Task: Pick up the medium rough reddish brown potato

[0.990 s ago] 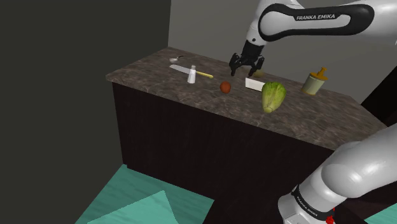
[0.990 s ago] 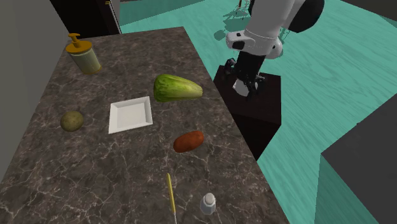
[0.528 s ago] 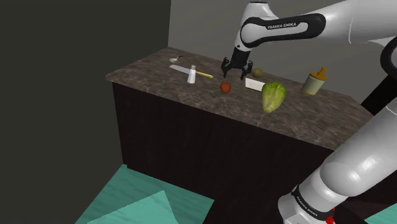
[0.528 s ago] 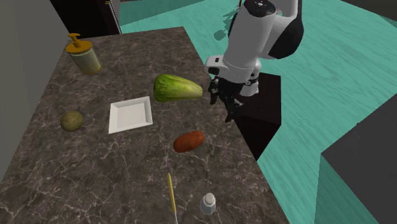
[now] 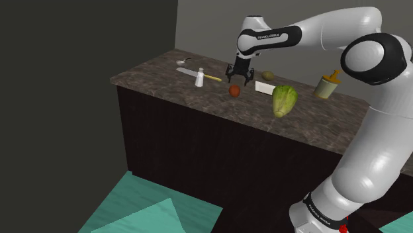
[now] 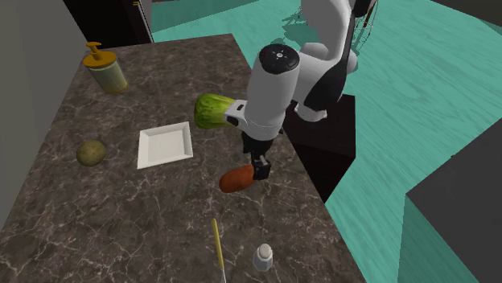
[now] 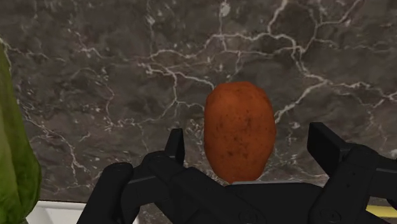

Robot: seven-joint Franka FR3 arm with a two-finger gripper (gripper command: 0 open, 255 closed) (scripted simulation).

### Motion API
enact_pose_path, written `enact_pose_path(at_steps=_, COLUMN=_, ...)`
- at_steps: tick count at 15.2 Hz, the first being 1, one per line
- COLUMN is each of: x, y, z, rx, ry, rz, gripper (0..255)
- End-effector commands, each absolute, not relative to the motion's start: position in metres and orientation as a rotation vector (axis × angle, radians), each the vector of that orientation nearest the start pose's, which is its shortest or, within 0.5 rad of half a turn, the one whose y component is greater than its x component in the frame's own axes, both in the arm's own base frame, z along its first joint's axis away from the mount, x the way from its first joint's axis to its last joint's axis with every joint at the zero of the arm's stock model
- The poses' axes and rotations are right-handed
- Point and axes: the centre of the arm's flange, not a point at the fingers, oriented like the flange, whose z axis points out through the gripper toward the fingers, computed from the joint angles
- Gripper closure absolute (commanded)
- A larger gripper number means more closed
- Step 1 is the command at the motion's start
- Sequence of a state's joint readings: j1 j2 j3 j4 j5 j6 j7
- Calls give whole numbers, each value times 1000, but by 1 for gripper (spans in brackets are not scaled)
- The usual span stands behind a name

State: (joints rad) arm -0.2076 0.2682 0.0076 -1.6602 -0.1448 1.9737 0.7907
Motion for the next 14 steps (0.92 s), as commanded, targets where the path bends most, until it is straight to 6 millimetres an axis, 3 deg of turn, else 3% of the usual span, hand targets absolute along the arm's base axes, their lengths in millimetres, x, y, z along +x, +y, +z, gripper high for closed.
enact_pose_path(at_steps=1, x=637, y=-144, z=446, rx=-2887, ry=1502, rz=-129, gripper=0)
enact_pose_path(at_steps=9, x=637, y=-144, z=411, rx=-2887, ry=1502, rz=-129, gripper=0)
enact_pose_path(at_steps=10, x=637, y=-144, z=412, rx=-2887, ry=1502, rz=-129, gripper=255)
enact_pose_path(at_steps=14, x=637, y=-144, z=411, rx=-2887, ry=1502, rz=-129, gripper=255)
